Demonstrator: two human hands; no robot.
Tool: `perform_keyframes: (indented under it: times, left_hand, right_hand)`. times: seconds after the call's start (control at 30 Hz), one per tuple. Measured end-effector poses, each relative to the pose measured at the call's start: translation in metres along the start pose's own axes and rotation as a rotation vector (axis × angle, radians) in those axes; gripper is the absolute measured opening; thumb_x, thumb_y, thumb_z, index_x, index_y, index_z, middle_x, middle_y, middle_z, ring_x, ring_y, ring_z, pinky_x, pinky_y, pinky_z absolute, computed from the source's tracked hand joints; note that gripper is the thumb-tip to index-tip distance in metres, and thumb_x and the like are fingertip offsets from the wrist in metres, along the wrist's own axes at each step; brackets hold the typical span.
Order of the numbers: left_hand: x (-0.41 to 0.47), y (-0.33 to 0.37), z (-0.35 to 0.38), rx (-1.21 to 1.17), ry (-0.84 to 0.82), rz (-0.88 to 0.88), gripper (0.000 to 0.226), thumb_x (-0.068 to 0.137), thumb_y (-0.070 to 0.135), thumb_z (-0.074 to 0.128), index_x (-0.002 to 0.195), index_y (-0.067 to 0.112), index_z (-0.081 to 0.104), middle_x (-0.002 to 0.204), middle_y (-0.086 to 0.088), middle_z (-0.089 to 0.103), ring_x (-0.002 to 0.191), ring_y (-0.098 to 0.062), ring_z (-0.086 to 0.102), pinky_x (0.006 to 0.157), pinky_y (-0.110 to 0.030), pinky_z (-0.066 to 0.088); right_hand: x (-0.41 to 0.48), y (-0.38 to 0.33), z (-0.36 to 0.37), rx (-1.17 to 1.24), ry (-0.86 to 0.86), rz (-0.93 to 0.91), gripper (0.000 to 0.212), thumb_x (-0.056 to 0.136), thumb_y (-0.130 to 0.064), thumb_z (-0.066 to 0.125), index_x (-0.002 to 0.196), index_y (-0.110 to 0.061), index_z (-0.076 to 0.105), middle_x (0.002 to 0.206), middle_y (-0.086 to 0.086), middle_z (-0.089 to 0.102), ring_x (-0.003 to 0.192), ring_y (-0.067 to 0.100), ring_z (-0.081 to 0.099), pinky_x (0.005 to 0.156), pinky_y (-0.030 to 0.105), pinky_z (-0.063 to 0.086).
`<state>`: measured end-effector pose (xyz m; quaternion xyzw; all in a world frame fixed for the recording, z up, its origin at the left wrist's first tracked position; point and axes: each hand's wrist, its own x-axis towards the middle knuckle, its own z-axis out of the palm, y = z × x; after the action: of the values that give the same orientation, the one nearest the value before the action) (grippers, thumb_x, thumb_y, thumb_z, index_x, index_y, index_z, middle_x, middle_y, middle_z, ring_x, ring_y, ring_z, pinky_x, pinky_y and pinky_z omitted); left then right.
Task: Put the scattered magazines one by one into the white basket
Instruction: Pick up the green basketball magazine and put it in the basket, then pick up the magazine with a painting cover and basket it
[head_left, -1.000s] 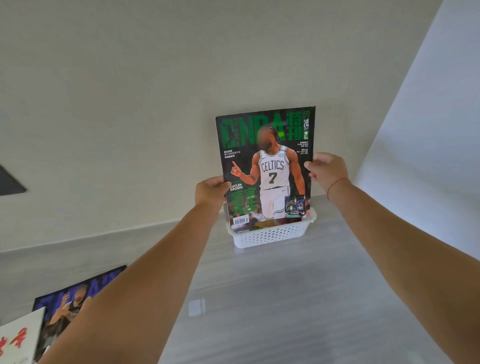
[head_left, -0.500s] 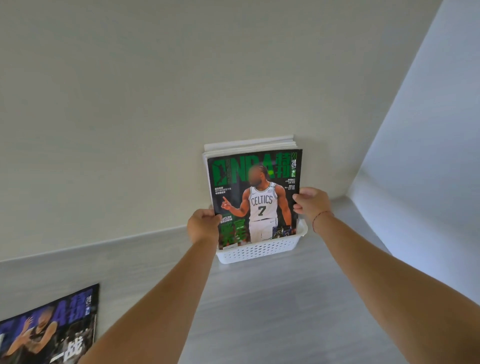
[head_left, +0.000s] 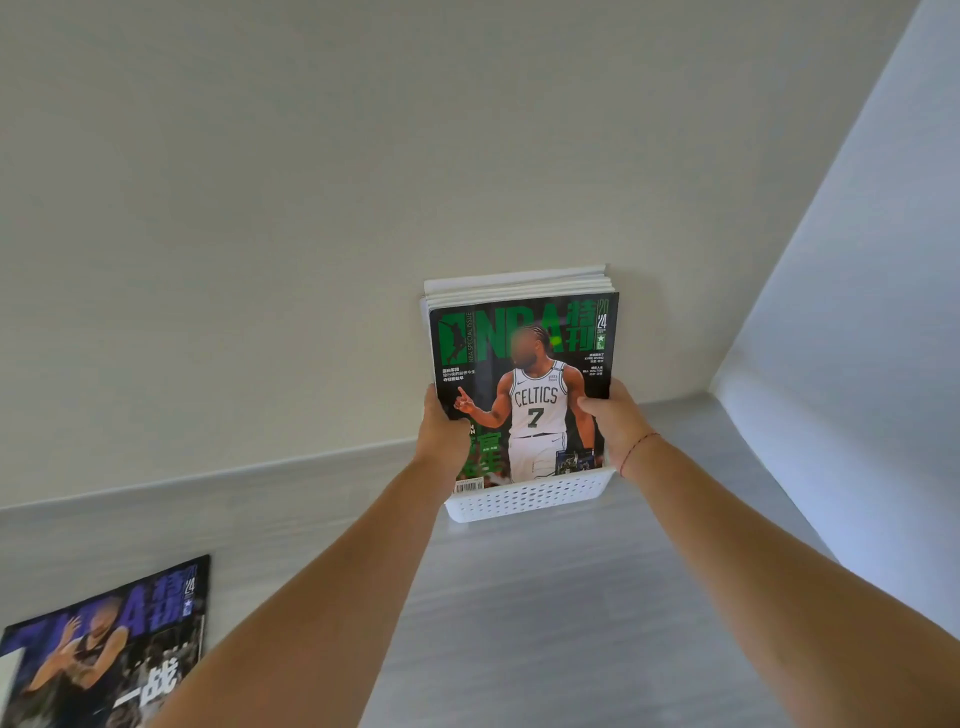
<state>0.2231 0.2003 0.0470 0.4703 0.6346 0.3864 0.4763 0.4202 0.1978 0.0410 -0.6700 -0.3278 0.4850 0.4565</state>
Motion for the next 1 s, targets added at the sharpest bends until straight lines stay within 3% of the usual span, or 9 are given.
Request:
perform_keyframes:
  times: [0.2, 0.33, 0.4, 0.5, 0.57, 0.63, 0.7, 0.87, 1.0]
  left_hand:
    - [0.004, -0.004, -0.006, 0.002, -0.044, -0.011, 0.054, 0.086, -0.011, 0.040, 0.130, 0.020, 0.045, 0.110, -0.005, 0.060, 0.099, -0.022, 0.055, 0.072, -0.026, 0.044]
    - [0.002, -0.004, -0.012, 0.008, -0.099, -0.053, 0.047, 0.087, -0.007, 0.043, 0.127, 0.017, 0.047, 0.116, -0.011, 0.062, 0.107, -0.029, 0.059, 0.085, -0.037, 0.050]
    - [-0.003, -0.008, -0.018, 0.014, -0.103, -0.091, 0.046, 0.090, -0.002, 0.045, 0.132, 0.015, 0.042, 0.125, -0.012, 0.059, 0.107, -0.028, 0.060, 0.077, -0.035, 0.051]
    - [-0.018, -0.021, -0.037, -0.013, -0.014, -0.113, 0.056, 0.090, 0.002, 0.046, 0.143, 0.015, 0.033, 0.146, -0.008, 0.042, 0.128, -0.027, 0.046, 0.090, -0.030, 0.042]
    - [-0.033, -0.035, -0.058, -0.030, 0.075, -0.108, 0.057, 0.088, 0.001, 0.045, 0.142, 0.015, 0.036, 0.147, -0.006, 0.041, 0.132, -0.024, 0.042, 0.101, -0.032, 0.036]
    - [-0.052, -0.055, -0.083, -0.009, 0.148, -0.115, 0.051, 0.087, -0.002, 0.043, 0.135, 0.013, 0.047, 0.138, -0.008, 0.051, 0.124, -0.024, 0.050, 0.102, -0.034, 0.040]
    - [-0.072, -0.081, -0.112, 0.026, 0.206, -0.144, 0.045, 0.086, -0.003, 0.042, 0.127, 0.011, 0.055, 0.129, -0.010, 0.059, 0.116, -0.025, 0.055, 0.098, -0.032, 0.044]
    - [-0.120, -0.143, -0.200, 0.083, 0.302, -0.245, 0.042, 0.085, -0.005, 0.043, 0.121, 0.008, 0.059, 0.123, -0.011, 0.064, 0.113, -0.025, 0.058, 0.091, -0.027, 0.042]
    - [-0.154, -0.185, -0.286, 0.194, 0.399, -0.297, 0.041, 0.087, 0.001, 0.045, 0.123, 0.014, 0.059, 0.125, -0.006, 0.063, 0.101, -0.023, 0.061, 0.076, -0.027, 0.049]
  right_hand:
    - [-0.002, 0.002, 0.003, -0.036, 0.020, 0.012, 0.044, 0.089, -0.006, 0.055, 0.129, -0.015, 0.040, 0.105, 0.004, 0.059, 0.099, 0.025, 0.058, 0.077, 0.036, 0.050]
    - [-0.007, 0.000, 0.007, -0.111, 0.109, -0.040, 0.040, 0.089, -0.017, 0.058, 0.126, -0.011, 0.043, 0.114, 0.011, 0.060, 0.100, 0.027, 0.057, 0.078, 0.036, 0.048]
    - [-0.017, -0.001, 0.013, -0.158, 0.219, -0.060, 0.047, 0.089, -0.032, 0.059, 0.126, -0.007, 0.044, 0.122, 0.016, 0.058, 0.105, 0.028, 0.057, 0.084, 0.041, 0.051]
    - [-0.044, 0.000, 0.025, -0.218, 0.464, -0.187, 0.044, 0.086, -0.046, 0.058, 0.100, -0.005, 0.052, 0.103, 0.017, 0.056, 0.084, 0.023, 0.049, 0.075, 0.038, 0.048]
    - [-0.071, 0.004, 0.042, -0.215, 0.502, -0.310, 0.016, 0.088, -0.024, 0.056, 0.084, -0.011, 0.047, 0.093, 0.005, 0.053, 0.076, 0.021, 0.049, 0.068, 0.029, 0.045]
    - [-0.097, 0.018, 0.067, -0.198, 0.407, -0.310, 0.010, 0.081, 0.003, 0.050, 0.084, -0.007, 0.050, 0.103, -0.002, 0.056, 0.086, 0.016, 0.053, 0.063, 0.017, 0.045]
    - [-0.124, 0.041, 0.099, -0.245, 0.254, -0.226, 0.016, 0.081, 0.003, 0.044, 0.084, -0.009, 0.054, 0.095, -0.001, 0.056, 0.083, 0.017, 0.052, 0.056, 0.012, 0.035]
    - [-0.189, 0.101, 0.199, -0.181, -0.129, 0.086, 0.015, 0.083, -0.004, 0.048, 0.086, -0.010, 0.062, 0.082, 0.011, 0.062, 0.077, 0.026, 0.057, 0.069, 0.033, 0.046]
    - [-0.246, 0.127, 0.273, -0.185, -0.249, 0.160, 0.022, 0.080, 0.000, 0.051, 0.074, -0.018, 0.061, 0.086, 0.011, 0.063, 0.082, 0.024, 0.058, 0.074, 0.034, 0.046]
